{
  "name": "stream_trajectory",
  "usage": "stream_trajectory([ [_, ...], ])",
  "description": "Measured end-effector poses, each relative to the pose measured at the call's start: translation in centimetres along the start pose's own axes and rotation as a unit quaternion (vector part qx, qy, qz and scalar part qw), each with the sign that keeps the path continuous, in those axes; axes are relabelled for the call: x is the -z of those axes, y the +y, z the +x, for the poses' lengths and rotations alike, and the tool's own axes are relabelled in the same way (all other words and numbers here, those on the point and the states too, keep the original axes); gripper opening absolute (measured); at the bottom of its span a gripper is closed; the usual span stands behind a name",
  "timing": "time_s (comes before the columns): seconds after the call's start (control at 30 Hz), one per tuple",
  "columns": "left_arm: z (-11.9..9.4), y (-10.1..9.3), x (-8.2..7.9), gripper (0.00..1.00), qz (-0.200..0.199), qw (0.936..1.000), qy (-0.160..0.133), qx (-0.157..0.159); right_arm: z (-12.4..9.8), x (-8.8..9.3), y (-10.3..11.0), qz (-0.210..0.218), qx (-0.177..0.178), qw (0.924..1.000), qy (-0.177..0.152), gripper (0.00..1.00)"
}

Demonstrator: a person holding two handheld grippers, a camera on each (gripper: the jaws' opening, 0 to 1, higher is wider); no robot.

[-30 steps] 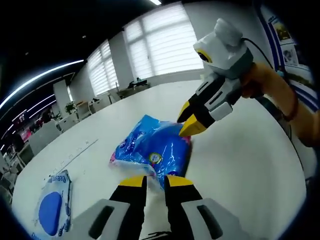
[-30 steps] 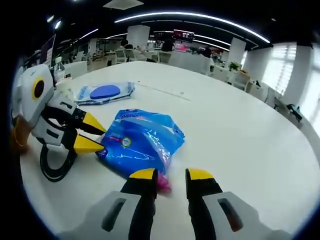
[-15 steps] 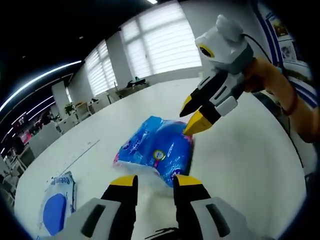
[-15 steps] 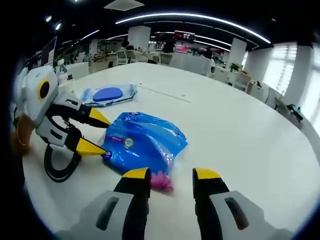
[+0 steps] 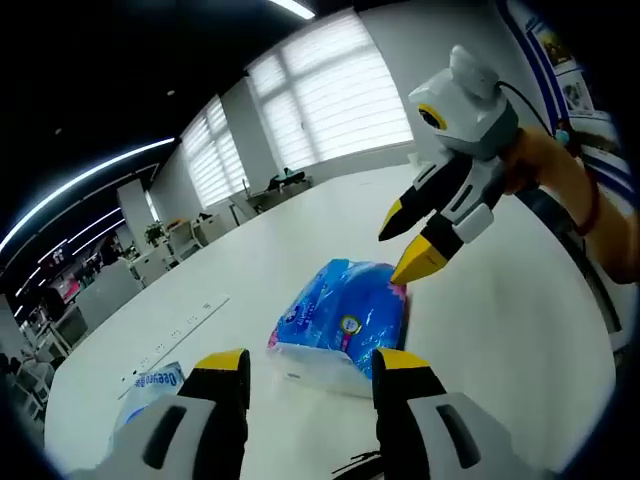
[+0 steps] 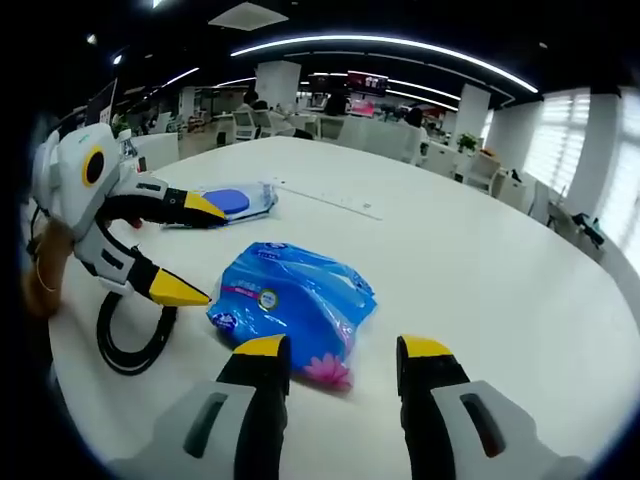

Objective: Arrange the tabletop items into an orderly group along one side of the table until the central work area is clear of visible clutter.

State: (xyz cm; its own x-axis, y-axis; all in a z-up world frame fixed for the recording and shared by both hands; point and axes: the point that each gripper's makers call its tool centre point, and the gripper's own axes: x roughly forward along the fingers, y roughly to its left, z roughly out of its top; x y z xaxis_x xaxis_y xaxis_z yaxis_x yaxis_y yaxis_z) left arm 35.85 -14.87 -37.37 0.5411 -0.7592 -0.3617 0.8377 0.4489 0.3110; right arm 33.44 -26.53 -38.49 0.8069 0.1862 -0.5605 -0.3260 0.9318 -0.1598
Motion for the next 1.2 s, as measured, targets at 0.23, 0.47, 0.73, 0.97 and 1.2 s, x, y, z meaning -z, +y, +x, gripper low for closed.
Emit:
stream_trajectory([
  [0.23,-1.0,1.5,-0.8,0.51,-0.01,0.9998,-0.01,-0.015,-0.4,-1.2,0.4,-0.004,-0.001,0.9999,-0.015,0.43],
  [0.47,-2.6,4.0,-1.3,0.54,-0.042,0.9981,-0.019,-0.042,-0.4,-2.5,1.1,-0.014,-0.004,0.9997,-0.022,0.43],
  [0.73,-5.0,6.8,-1.8,0.54,-0.064,0.9955,-0.03,-0.064,0.1,-4.1,2.0,-0.028,-0.009,0.9992,-0.027,0.44],
  [0.97,-6.7,9.4,-1.4,0.54,-0.053,0.9932,-0.025,-0.101,0.7,-5.2,2.9,-0.039,-0.017,0.9987,-0.029,0.44],
  [1.2,-7.6,10.3,-0.6,0.52,-0.08,0.9912,-0.015,-0.104,1.3,-6.5,3.8,-0.041,-0.028,0.9982,-0.033,0.44],
])
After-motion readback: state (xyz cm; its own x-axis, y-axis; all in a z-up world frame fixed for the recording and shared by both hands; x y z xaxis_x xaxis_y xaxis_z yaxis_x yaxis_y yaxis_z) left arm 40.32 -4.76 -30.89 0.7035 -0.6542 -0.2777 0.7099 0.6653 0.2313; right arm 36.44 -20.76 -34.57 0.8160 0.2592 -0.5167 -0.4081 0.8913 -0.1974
